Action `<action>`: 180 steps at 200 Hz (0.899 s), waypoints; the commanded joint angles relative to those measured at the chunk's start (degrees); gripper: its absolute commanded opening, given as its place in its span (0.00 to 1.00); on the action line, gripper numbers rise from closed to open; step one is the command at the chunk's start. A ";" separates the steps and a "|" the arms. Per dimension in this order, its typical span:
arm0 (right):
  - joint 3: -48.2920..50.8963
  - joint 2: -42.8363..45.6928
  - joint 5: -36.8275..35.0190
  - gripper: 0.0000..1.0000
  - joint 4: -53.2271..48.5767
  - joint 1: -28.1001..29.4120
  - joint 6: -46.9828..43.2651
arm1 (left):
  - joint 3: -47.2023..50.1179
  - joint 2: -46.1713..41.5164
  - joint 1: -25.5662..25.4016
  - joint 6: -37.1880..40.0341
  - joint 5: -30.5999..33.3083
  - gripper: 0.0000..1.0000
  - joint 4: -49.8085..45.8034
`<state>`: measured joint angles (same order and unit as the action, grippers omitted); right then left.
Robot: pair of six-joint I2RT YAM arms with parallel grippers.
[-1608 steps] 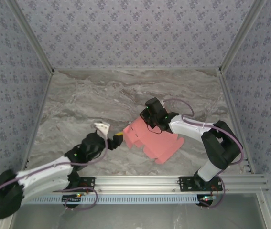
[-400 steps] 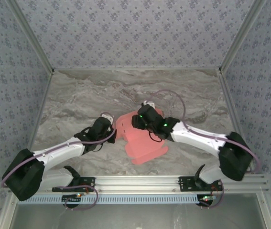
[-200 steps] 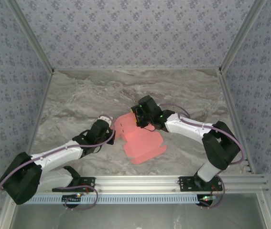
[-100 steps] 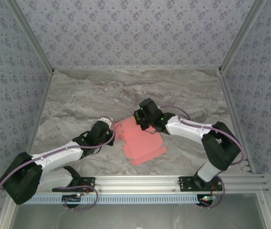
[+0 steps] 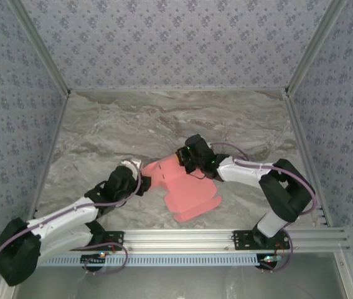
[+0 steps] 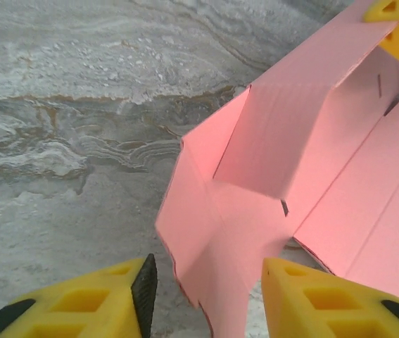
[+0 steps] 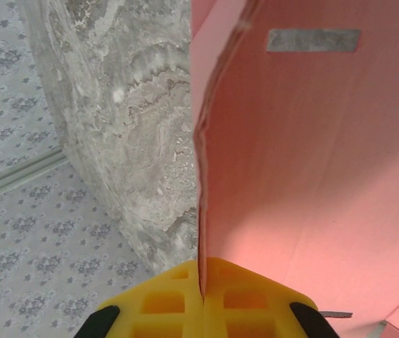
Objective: Fold the paper box
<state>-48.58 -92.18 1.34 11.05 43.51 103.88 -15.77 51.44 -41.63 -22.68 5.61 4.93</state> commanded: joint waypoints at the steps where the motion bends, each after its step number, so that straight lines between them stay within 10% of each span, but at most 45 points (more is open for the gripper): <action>1: 1.19 -0.32 -0.58 0.00 3.44 -0.66 -1.05 | 1.20 -4.41 0.77 -2.51 0.40 0.44 0.63; 180: 12.13 -2.58 10.59 0.00 35.36 -3.89 -10.96 | 4.07 -1.33 8.26 -5.69 3.57 0.53 7.21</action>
<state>-37.60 -93.71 9.89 41.08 39.86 95.00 -10.94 48.18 -33.74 -30.37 11.16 6.11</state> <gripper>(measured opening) 0.066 0.540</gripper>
